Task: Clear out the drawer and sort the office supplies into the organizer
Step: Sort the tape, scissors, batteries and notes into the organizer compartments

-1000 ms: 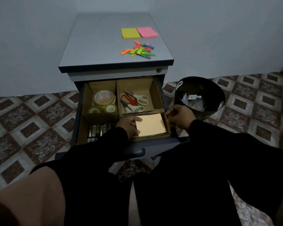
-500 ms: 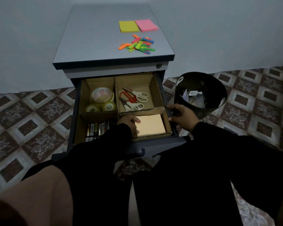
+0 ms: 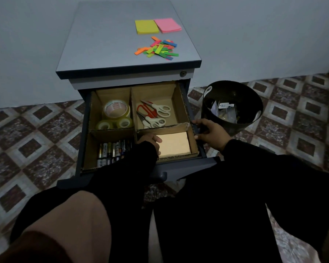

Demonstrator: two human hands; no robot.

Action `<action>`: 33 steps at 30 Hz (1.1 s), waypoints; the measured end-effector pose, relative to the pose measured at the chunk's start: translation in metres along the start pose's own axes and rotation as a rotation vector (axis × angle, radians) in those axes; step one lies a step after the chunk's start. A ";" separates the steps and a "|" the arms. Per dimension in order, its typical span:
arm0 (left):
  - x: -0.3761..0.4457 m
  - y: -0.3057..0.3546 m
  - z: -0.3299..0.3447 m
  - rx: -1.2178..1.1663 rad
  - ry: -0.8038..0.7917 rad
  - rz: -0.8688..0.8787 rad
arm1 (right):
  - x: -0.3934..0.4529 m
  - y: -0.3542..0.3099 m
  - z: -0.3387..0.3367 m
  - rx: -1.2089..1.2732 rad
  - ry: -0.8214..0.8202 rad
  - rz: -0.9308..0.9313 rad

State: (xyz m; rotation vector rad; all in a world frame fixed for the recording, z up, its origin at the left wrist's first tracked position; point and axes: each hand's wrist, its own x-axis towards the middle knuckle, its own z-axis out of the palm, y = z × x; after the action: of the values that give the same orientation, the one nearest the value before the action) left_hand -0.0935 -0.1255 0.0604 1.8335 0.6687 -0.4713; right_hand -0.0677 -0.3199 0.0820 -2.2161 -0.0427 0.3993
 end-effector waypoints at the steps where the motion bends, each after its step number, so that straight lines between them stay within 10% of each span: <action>1: 0.000 0.000 0.000 -0.001 0.003 -0.003 | 0.000 0.001 0.000 0.013 -0.002 0.002; 33: 0.003 0.001 -0.002 -0.008 -0.158 -0.040 | 0.003 0.006 0.003 0.008 0.012 -0.010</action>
State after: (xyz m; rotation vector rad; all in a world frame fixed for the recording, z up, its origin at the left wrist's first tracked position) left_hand -0.0906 -0.1236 0.0605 1.7575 0.5992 -0.6320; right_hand -0.0662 -0.3209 0.0750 -2.2095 -0.0456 0.3799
